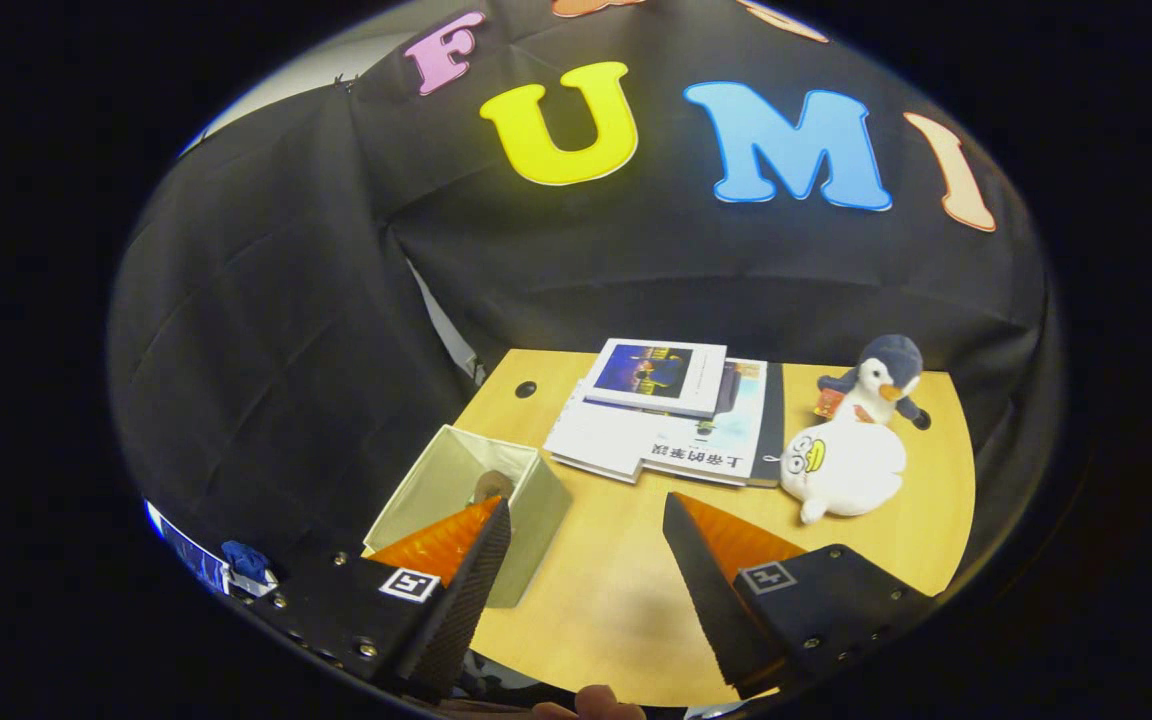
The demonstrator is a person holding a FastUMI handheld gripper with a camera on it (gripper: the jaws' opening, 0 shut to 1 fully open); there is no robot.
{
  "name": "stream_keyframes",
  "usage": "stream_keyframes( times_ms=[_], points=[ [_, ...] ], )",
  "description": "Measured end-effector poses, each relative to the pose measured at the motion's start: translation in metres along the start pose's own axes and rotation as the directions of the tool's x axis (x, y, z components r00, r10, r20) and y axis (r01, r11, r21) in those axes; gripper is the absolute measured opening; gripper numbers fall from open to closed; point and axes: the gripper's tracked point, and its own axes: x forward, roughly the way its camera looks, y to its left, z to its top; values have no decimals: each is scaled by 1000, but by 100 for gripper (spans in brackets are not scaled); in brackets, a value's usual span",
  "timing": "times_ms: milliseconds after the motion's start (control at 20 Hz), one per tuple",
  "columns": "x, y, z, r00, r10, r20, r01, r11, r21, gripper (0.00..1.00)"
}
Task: Open the storage box then place both shoes into the box .Put the left shoe in first, then the right shoe, with the right side of both shoes facing outward in a uniform manner.
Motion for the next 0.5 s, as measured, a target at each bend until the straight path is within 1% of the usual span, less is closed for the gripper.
stream_keyframes(
  times_ms=[150,250,500],
  points=[
    [-16,-35,-8,997,-61,47,61,998,-2,93],
    [-28,-53,-14,994,-85,73,82,996,38,94],
    [-43,-104,-42,985,-157,72,149,983,106,93]
  ],
)
